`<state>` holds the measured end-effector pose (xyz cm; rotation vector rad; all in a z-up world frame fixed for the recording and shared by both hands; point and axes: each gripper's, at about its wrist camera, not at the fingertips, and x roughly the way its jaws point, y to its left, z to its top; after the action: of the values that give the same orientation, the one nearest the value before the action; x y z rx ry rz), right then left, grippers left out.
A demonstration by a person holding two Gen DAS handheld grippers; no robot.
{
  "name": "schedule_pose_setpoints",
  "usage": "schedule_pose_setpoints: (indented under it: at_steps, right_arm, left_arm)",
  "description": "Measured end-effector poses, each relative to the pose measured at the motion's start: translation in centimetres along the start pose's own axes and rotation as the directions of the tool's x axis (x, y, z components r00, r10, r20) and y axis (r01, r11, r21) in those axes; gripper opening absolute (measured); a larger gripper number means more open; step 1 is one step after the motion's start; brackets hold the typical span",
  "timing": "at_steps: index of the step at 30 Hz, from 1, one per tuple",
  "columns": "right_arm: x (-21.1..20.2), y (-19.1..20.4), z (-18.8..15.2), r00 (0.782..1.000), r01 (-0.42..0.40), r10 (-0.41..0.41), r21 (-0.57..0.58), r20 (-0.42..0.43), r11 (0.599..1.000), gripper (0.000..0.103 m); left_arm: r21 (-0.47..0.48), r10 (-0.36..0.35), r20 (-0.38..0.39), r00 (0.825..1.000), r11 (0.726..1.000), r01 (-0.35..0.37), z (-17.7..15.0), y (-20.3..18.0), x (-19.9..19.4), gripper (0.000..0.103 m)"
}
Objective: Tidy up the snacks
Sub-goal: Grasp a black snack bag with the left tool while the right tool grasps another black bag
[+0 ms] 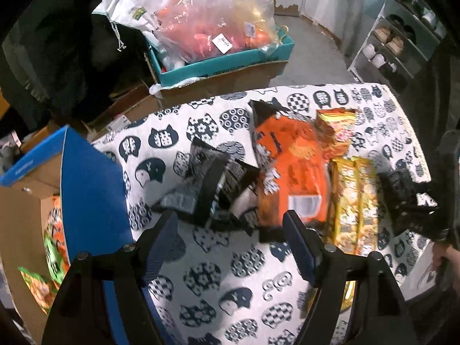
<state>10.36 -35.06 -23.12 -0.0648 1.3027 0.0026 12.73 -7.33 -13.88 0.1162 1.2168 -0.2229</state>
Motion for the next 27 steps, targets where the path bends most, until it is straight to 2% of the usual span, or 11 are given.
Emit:
schedule_pose_setpoints:
  at_steps: [9,11,15,22,24,26,27]
  right_arm:
    - [-1.7,0.9,3.3,0.997,-0.028,0.029,-0.02,0.075,0.999,0.06]
    - [-1.3,0.9,2.6,0.995,-0.044,0.045,-0.021,0.084,0.999,0.06]
    - [-1.7,1.4,3.4,0.992,-0.08,0.081,-0.022,0.097,0.997,0.06]
    - [-2.3,2.1,4.1,0.988,-0.108,0.11,-0.024,0.104,0.994,0.06]
    - [-2.3,2.2,4.0,0.988,-0.113,0.114,-0.023,0.102,0.993,0.06]
    - [-2.3,2.3,4.0,0.988,-0.114,0.115,-0.02,0.102,0.993,0.06]
    - [-2.3,2.3,4.1,0.988,-0.115,0.116,-0.021,0.102,0.993,0.06]
  left_arm:
    - [0.077,0.067,-0.034,0.997,0.995,-0.064,1.7,0.1,3.1,0.077]
    - [0.097,0.071,-0.05,0.996,0.993,-0.066,1.8,-0.1,4.1,0.077]
    - [0.137,0.098,-0.076,0.992,0.987,-0.087,1.8,-0.6,5.8,0.077]
    - [0.096,0.088,-0.093,0.992,0.992,-0.08,1.9,0.3,7.5,0.077]
    - [0.083,0.076,-0.103,0.992,0.994,-0.068,1.7,0.6,8.0,0.072]
    - [0.084,0.071,-0.081,0.994,0.994,-0.064,1.6,0.6,7.8,0.063]
    - [0.092,0.071,-0.08,0.994,0.994,-0.064,1.6,0.5,7.8,0.062]
